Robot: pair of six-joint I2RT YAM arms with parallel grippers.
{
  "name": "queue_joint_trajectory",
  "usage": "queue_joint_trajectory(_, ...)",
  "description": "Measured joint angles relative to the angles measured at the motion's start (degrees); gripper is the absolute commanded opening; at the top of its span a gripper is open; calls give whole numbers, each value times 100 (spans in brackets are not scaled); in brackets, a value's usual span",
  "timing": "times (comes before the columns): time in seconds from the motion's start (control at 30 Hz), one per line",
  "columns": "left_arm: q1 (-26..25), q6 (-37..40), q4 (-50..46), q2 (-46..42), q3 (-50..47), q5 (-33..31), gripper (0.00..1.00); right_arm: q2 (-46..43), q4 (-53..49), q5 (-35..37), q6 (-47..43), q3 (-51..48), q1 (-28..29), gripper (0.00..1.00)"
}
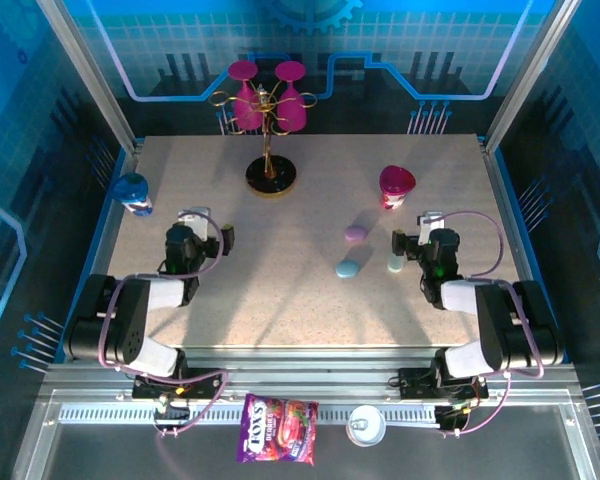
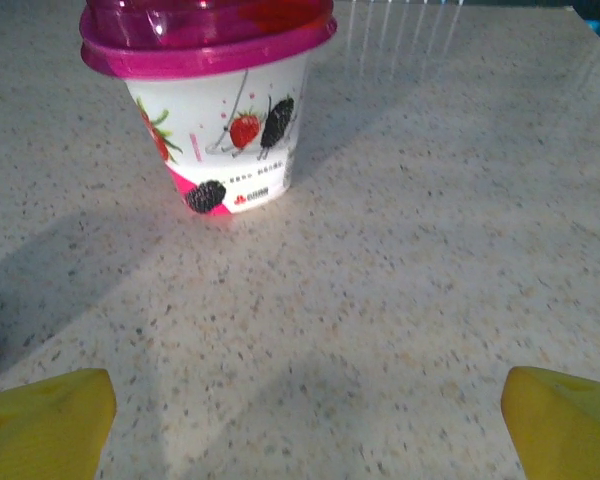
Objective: Insert the wireless bluetooth earbuds into the charging case
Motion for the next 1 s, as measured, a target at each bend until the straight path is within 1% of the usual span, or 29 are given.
queue_joint_trajectory(0.1,227,-186,232,282,37,232,99,417,494,-299,-57,4,-55,100)
queue_joint_trajectory(0.27,284,-313,310,345,37,361,99,479,772,-516,-83,4,-55,100)
queue_joint_trajectory(1.0,280,-398,356,348,37,378,99,479,940,-595,-101,20,-55,100)
